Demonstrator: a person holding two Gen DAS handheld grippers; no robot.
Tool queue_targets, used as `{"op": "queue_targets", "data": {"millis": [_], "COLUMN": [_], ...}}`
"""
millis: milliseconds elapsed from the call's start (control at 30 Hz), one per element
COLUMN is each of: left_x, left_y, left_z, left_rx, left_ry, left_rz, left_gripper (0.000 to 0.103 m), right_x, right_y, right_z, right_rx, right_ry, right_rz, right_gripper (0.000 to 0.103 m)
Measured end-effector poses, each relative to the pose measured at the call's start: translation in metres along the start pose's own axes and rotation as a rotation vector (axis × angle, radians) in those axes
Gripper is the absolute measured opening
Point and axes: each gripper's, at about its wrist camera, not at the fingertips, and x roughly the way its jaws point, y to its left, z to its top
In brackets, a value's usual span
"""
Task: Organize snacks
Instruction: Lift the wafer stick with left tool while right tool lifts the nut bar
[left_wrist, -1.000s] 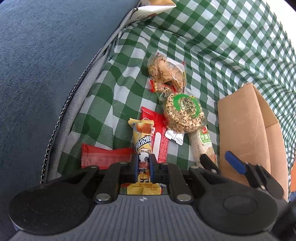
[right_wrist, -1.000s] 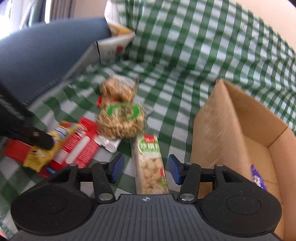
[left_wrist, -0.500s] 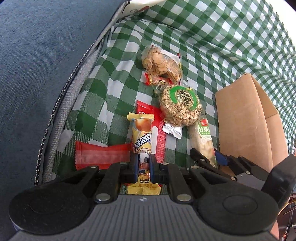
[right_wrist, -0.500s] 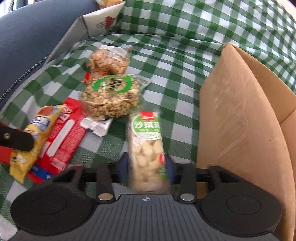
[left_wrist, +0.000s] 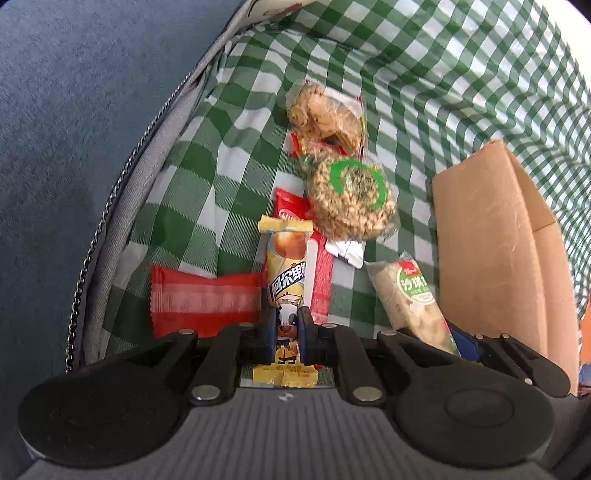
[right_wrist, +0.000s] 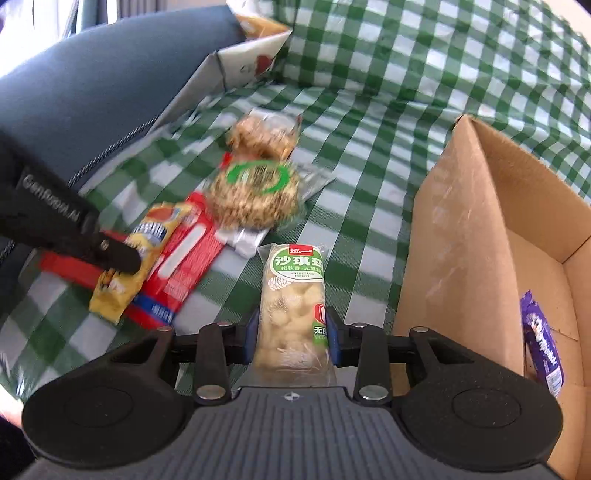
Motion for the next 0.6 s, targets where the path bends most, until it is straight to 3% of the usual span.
{"op": "queue_targets", "data": {"millis": [133, 433, 600], "left_x": [0.004, 0.01, 0.015], "left_y": [-0.003, -0.007, -0.011], "left_z": [0.0, 0.003, 0.005], "left_rx": [0.009, 0.013, 0.031], "left_ry": [0.01, -0.001, 0.001], "left_rz": [0.019, 0.044, 0.052], "left_gripper": [0.013, 0.016, 0.017], "right_x": [0.01, 0.027, 0.032], "right_y": [0.0, -0.007, -0.009], "right_z": [-0.005, -0.002, -0.001], "right_rx": [-0.014, 0.062, 0.089], "right_ry": [0.073, 0.11, 0.11], "right_rz": [0.036, 0.057, 0.066], "right_gripper": [0.039, 0.051, 0.051]}}
